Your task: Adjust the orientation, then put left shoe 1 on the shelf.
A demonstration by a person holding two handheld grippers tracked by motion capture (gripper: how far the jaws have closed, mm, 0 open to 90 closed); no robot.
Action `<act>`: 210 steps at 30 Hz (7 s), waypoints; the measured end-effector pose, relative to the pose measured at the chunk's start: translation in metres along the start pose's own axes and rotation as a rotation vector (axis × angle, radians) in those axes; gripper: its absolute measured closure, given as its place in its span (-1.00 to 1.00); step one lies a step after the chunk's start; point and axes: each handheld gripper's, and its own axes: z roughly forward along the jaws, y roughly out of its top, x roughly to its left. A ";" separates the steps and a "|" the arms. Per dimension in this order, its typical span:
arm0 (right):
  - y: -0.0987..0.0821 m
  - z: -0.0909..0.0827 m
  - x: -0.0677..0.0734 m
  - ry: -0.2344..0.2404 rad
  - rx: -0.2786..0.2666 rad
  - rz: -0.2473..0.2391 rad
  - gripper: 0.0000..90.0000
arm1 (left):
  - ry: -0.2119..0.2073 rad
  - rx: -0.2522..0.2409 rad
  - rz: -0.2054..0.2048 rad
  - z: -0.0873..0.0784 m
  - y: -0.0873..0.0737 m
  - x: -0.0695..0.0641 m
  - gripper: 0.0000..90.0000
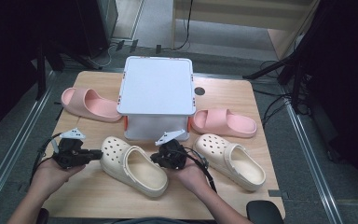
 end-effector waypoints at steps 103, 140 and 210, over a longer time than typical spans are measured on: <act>-0.006 -0.010 0.050 -0.050 -0.131 0.097 0.01 | -0.078 -0.127 0.153 -0.020 0.181 -0.041 0.66; 0.024 -0.023 0.013 -0.195 -0.193 0.146 0.72 | -0.027 -0.148 0.164 -0.005 0.165 -0.025 0.69; -0.054 -0.060 0.044 -0.142 -0.203 0.085 1.00 | -0.068 -0.155 0.165 -0.006 0.164 -0.016 0.94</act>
